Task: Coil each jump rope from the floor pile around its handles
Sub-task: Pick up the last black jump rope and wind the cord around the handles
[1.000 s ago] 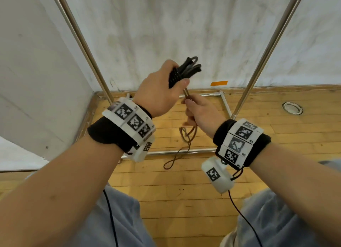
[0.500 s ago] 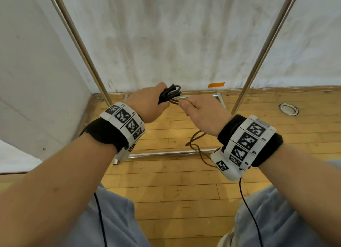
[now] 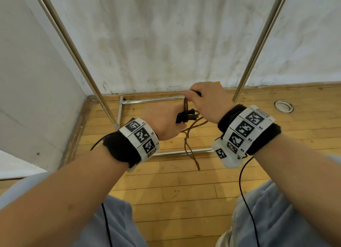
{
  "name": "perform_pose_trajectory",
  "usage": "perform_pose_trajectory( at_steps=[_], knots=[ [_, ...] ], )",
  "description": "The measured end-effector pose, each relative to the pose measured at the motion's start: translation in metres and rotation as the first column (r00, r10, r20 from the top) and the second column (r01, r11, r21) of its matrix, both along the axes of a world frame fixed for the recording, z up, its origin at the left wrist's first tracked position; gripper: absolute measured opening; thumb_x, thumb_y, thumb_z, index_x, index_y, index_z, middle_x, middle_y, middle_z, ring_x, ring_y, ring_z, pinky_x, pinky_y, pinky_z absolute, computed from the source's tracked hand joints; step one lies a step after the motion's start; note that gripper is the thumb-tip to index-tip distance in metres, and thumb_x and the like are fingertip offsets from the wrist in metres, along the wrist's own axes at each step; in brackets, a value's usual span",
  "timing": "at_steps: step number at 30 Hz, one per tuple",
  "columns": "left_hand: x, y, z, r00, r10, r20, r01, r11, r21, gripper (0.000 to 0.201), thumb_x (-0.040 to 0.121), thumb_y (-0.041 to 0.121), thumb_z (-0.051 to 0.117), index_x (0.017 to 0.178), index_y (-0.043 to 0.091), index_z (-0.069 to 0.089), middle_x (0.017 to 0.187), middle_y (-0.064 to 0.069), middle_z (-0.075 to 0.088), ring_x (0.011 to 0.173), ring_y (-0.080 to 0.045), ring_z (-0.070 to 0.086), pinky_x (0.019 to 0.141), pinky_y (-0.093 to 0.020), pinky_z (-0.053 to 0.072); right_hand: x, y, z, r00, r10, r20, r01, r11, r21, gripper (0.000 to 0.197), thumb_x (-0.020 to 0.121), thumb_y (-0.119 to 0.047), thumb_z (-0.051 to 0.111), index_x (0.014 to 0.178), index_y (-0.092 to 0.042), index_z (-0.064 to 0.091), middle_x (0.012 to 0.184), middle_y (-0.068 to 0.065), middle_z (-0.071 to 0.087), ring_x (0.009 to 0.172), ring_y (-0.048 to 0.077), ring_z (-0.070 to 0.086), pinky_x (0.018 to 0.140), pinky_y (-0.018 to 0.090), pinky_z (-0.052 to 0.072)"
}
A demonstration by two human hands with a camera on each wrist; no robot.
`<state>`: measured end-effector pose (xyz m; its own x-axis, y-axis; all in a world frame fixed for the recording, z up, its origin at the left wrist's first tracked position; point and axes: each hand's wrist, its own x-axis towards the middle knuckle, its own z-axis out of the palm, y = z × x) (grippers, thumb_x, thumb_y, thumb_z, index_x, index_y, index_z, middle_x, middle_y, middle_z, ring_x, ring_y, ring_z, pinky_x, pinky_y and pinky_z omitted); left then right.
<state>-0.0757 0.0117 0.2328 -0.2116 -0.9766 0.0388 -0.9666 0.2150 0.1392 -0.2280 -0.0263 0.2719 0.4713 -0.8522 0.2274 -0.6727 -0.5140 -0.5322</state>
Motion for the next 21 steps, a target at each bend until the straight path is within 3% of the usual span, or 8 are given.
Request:
perform_pose_trajectory(
  at_steps=[3, 6, 8, 9, 12, 14, 18, 21],
  knots=[
    [-0.002, 0.005, 0.005, 0.998, -0.002, -0.059, 0.002, 1.000, 0.000, 0.042, 0.079, 0.075, 0.042, 0.102, 0.041, 0.051, 0.073, 0.017, 0.058, 0.064, -0.004, 0.053, 0.057, -0.029, 0.048, -0.003, -0.007, -0.002, 0.998, -0.049, 0.043, 0.047, 0.998, 0.044, 0.038, 0.097, -0.037, 0.045, 0.077, -0.011, 0.065, 0.057, -0.005, 0.050, 0.052, 0.009, 0.044, 0.048, 0.012, 0.033],
    [-0.001, 0.010, 0.008, 0.988, -0.033, -0.151, 0.020, 0.996, -0.091, 0.028, 0.085, 0.064, 0.046, 0.094, 0.038, 0.048, 0.064, 0.018, 0.051, 0.057, 0.000, 0.050, 0.048, -0.023, 0.037, -0.006, -0.013, -0.002, 0.993, -0.090, 0.079, 0.078, 0.988, 0.134, 0.041, 0.095, -0.040, 0.046, 0.077, -0.011, 0.068, 0.052, 0.001, 0.047, 0.050, 0.014, 0.043, 0.054, 0.024, 0.036],
    [-0.001, 0.014, 0.011, 0.975, -0.081, -0.205, 0.051, 0.988, -0.146, 0.028, 0.088, 0.055, 0.049, 0.101, 0.031, 0.052, 0.066, 0.019, 0.049, 0.058, 0.000, 0.049, 0.048, -0.018, 0.032, -0.009, -0.017, -0.002, 0.986, -0.099, 0.133, 0.069, 0.975, 0.211, 0.039, 0.093, -0.044, 0.049, 0.079, -0.014, 0.070, 0.065, 0.018, 0.059, 0.059, 0.025, 0.052, 0.063, 0.033, 0.042],
    [0.000, 0.015, 0.013, 0.968, -0.097, -0.230, 0.060, 0.985, -0.161, 0.030, 0.088, 0.053, 0.051, 0.106, 0.028, 0.053, 0.068, 0.020, 0.049, 0.059, 0.000, 0.049, 0.049, -0.017, 0.031, -0.010, -0.019, -0.002, 0.980, -0.095, 0.173, 0.050, 0.968, 0.247, 0.036, 0.091, -0.045, 0.052, 0.080, -0.016, 0.070, 0.071, 0.018, 0.062, 0.062, 0.028, 0.054, 0.066, 0.036, 0.045],
    [0.001, 0.020, 0.021, 0.947, -0.105, -0.305, 0.048, 0.981, -0.187, 0.030, 0.088, 0.051, 0.054, 0.107, 0.027, 0.049, 0.075, 0.019, 0.050, 0.063, -0.002, 0.051, 0.052, -0.014, 0.034, -0.008, -0.016, -0.006, 0.930, -0.062, 0.363, -0.066, 0.942, 0.329, 0.018, 0.089, -0.035, 0.059, 0.083, -0.020, 0.068, 0.067, -0.009, 0.062, 0.060, 0.006, 0.054, 0.065, 0.025, 0.043],
    [0.002, 0.020, 0.025, 0.927, -0.068, -0.369, -0.002, 0.983, -0.185, 0.027, 0.088, 0.050, 0.054, 0.101, 0.030, 0.041, 0.074, 0.018, 0.050, 0.061, 0.000, 0.052, 0.049, -0.013, 0.033, -0.004, -0.011, -0.011, 0.894, -0.079, 0.441, -0.105, 0.920, 0.377, 0.017, 0.092, -0.022, 0.057, 0.078, -0.020, 0.068, 0.055, -0.015, 0.060, 0.051, 0.000, 0.049, 0.054, 0.017, 0.041],
    [0.009, 0.013, 0.033, 0.881, 0.038, -0.471, -0.123, 0.981, -0.151, 0.030, 0.091, 0.048, 0.054, 0.102, 0.026, 0.036, 0.074, 0.013, 0.054, 0.057, -0.001, 0.053, 0.045, -0.014, 0.032, 0.013, 0.006, -0.023, 0.921, -0.137, 0.365, -0.013, 0.925, 0.379, 0.032, 0.095, -0.016, 0.045, 0.064, -0.017, 0.054, 0.051, -0.009, 0.046, 0.046, 0.008, 0.037, 0.048, 0.025, 0.032],
    [0.013, 0.010, 0.034, 0.867, 0.054, -0.495, -0.133, 0.983, -0.126, 0.033, 0.093, 0.046, 0.051, 0.113, 0.023, 0.040, 0.074, 0.013, 0.054, 0.055, 0.000, 0.054, 0.044, -0.014, 0.033, 0.026, 0.022, -0.030, 0.968, 0.001, 0.252, -0.074, 0.957, 0.281, 0.016, 0.097, -0.022, 0.044, 0.087, -0.018, 0.057, 0.076, -0.005, 0.061, 0.066, 0.011, 0.055, 0.058, 0.026, 0.045]
  ],
)
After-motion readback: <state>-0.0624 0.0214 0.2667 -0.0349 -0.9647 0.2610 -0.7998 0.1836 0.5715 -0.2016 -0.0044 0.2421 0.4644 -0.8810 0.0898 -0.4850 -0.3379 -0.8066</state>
